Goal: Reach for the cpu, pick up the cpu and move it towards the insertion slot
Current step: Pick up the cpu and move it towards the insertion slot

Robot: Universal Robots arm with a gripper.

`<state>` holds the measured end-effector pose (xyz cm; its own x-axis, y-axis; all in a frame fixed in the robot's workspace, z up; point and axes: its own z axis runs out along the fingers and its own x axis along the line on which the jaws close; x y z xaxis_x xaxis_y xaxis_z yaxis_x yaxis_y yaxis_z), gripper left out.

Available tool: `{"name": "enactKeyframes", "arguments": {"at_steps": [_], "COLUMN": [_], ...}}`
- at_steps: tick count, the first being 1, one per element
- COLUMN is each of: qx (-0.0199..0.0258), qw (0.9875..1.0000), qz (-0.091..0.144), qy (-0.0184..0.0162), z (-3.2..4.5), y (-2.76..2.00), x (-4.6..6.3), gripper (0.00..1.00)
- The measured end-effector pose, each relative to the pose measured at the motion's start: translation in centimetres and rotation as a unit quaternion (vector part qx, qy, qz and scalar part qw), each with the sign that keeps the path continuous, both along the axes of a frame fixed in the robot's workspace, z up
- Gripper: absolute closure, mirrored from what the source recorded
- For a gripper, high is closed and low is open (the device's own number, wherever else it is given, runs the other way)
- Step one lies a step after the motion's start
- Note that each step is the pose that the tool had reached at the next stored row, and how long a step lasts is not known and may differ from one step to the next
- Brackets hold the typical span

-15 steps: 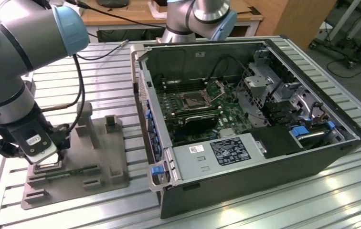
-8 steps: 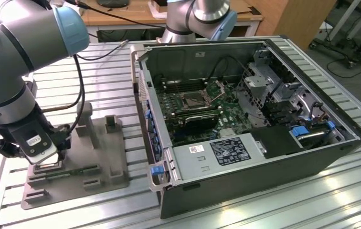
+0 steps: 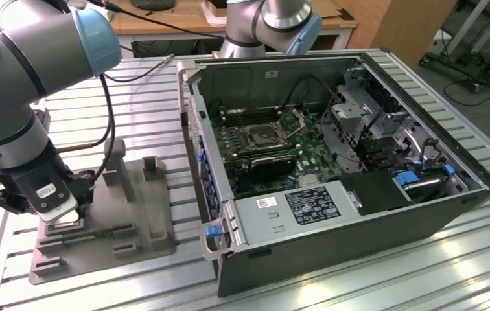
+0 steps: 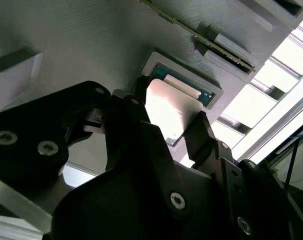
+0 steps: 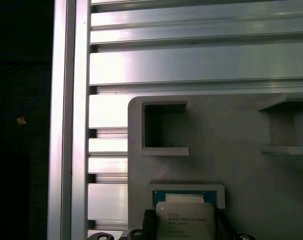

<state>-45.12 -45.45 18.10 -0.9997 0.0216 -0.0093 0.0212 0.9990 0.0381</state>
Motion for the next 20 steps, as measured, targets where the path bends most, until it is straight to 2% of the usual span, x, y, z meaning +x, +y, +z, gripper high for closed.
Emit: {"name": "enactKeyframes", "arguments": {"at_steps": [1, 7, 16, 20], "qx": [0.0000, -0.0002, -0.0002, -0.0002], "qw": [1.0000, 1.0000, 1.0000, 1.0000], "qz": [0.000, 0.000, 0.000, 0.000], "qy": [0.0000, -0.0001, -0.0001, 0.0000], "z": [0.00, 0.03, 0.73, 0.77], "y": [0.00, 0.00, 0.00, 0.00], "x": [0.00, 0.01, 0.00, 0.00], "gripper": [0.46, 0.46, 0.46, 0.46]}}
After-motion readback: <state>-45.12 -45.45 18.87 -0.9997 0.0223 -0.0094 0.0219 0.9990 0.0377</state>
